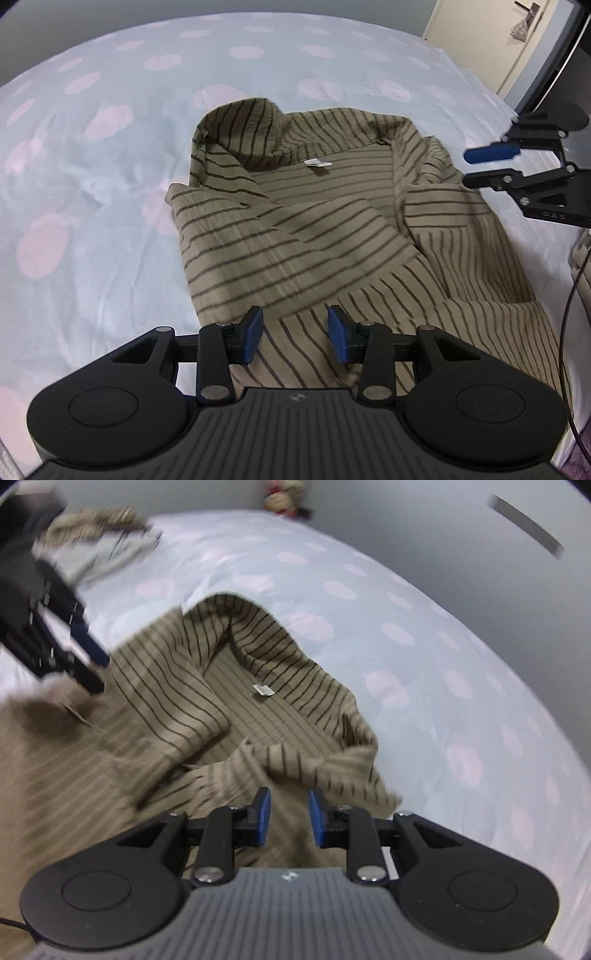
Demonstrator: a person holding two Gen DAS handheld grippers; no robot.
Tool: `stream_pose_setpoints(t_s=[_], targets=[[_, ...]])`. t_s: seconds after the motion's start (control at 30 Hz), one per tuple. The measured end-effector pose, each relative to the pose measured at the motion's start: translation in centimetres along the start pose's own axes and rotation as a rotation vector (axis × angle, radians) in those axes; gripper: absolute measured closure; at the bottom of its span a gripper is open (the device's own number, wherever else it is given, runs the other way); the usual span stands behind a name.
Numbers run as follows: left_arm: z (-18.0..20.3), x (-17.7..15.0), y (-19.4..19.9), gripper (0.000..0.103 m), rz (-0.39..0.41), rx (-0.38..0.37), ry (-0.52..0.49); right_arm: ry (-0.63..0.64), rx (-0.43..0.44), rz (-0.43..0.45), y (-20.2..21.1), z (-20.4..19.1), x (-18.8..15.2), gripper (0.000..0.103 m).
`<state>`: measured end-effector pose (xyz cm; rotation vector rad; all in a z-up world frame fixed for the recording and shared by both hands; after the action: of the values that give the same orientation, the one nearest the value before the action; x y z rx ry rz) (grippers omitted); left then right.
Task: Fold clothes
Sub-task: 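Grasp the shirt fold with the right gripper and pull it open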
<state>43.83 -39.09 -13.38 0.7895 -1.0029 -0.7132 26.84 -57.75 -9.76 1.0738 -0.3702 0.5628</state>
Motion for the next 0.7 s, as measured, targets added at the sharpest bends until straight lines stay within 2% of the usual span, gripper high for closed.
stream_pose_setpoints(t_s=[0.13,0.2,0.23,0.37,0.53,0.57,0.6,0.7], targets=[[-0.9,0.9,-1.4,0.067,-0.017,-0.015,-0.004,0.202,0.012,0.001,-2.3,-1.0,1.2,0.075],[-0.8,0.9,-1.8,0.067,-0.025,-0.015,-0.021,0.305,0.032,0.015,-3.0,-1.7,1.5,0.062],[-0.8,0.8,-1.9,0.067,-0.028,-0.015,-0.028,0.348,0.043,0.027,-3.1,-2.1,1.7,0.06],[-0.7,0.9,-2.2,0.066,-0.033,-0.019,-0.042,0.444,0.093,0.054,-3.5,-3.1,2.3,0.061],[-0.7,0.9,-2.3,0.066,-0.029,-0.022,-0.035,0.425,0.148,0.077,-3.6,-3.0,2.9,0.075],[-0.7,0.9,-2.3,0.066,-0.028,-0.022,-0.033,0.417,0.155,0.075,-3.5,-3.0,2.9,0.089],[-0.7,0.9,-2.3,0.066,-0.028,-0.022,-0.031,0.404,0.153,0.064,-3.5,-3.0,2.9,0.097],[-0.8,0.7,-2.6,0.066,-0.032,-0.015,-0.031,0.308,0.13,0.03,-3.8,-1.9,3.1,0.1]])
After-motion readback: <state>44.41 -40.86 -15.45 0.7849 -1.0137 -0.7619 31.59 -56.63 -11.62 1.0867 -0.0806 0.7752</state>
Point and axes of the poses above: each gripper's, at about its wrist camera, not at the fingertips, and y roughly against the way its jaws point, z to its right, x to its top, the point moved 1 cm from there along -y, roughly the way its jaws point, and after that the axes turned 11 degrees about -x, right-handed, at the moved point
